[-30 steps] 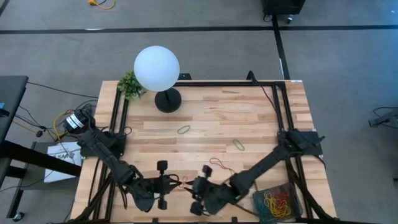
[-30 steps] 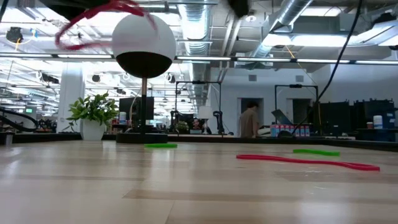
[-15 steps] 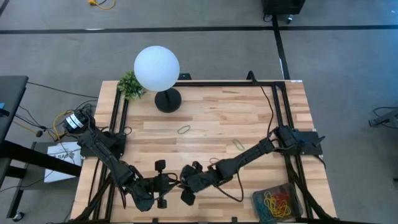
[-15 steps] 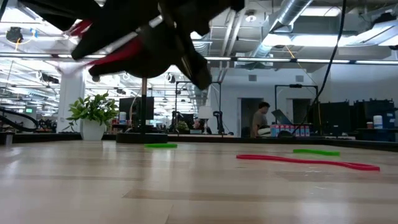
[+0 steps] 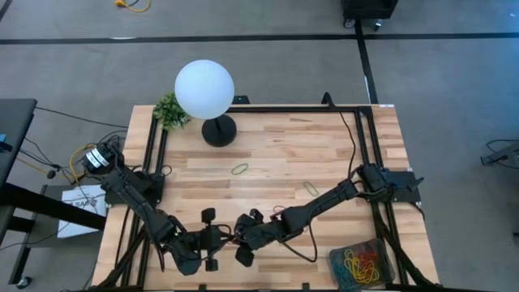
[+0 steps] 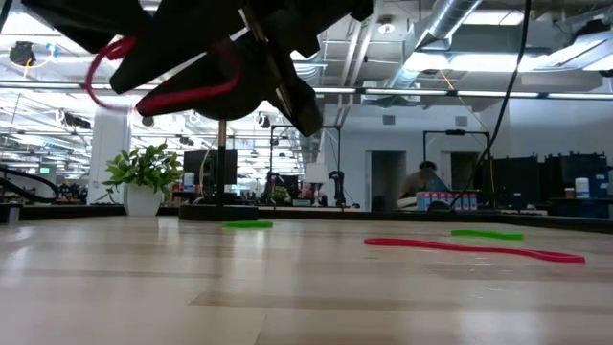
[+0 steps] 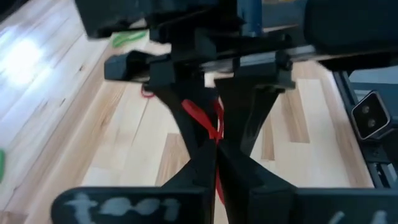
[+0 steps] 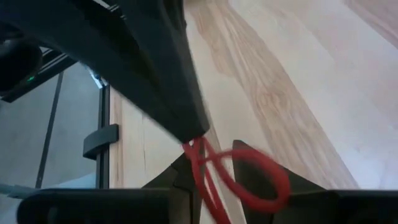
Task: Pick and place items into bin
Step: Put the red rubber band into the black bin
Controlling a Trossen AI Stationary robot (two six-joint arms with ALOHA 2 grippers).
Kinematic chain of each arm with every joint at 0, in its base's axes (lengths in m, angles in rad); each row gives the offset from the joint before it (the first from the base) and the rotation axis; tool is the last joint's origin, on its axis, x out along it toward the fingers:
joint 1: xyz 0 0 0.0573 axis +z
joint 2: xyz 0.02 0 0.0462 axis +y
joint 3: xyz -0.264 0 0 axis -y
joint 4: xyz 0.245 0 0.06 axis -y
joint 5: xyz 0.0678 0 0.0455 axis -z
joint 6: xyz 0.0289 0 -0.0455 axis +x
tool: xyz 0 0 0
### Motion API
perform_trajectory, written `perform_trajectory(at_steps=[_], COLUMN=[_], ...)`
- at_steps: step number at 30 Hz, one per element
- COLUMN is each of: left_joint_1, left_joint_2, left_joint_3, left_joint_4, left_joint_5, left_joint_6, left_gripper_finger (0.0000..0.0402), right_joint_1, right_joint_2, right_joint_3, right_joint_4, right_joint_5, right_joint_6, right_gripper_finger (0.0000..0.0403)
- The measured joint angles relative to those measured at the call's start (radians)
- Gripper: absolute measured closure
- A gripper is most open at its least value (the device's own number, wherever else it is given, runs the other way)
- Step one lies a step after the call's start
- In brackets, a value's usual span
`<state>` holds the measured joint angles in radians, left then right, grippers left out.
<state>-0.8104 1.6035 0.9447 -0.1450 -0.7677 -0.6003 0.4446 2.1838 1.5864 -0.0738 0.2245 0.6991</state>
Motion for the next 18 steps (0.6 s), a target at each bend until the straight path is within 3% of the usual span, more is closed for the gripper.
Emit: perform_trajectory(at_steps=[7, 18], left_joint_1=[0.0, 0.0], left_joint_2=[0.001, 0.001], left_joint_3=[0.0, 0.0], left_joint_4=[-0.092, -0.089], left_joint_5=[0.042, 0.112], left_joint_6=[-0.088, -0.091], left_gripper_finger=[0.0401, 0.0401], right_joint_1=[0.0, 0.0], right_joint_2=[0.0, -0.001], right_joint_3=[0.0, 0.0], right_joint_4=[0.0, -0.001], right_joint_5=[0.001, 0.013], right_joint_6=[0.0, -0.001], right_gripper_finger=[0.0327, 0.0327])
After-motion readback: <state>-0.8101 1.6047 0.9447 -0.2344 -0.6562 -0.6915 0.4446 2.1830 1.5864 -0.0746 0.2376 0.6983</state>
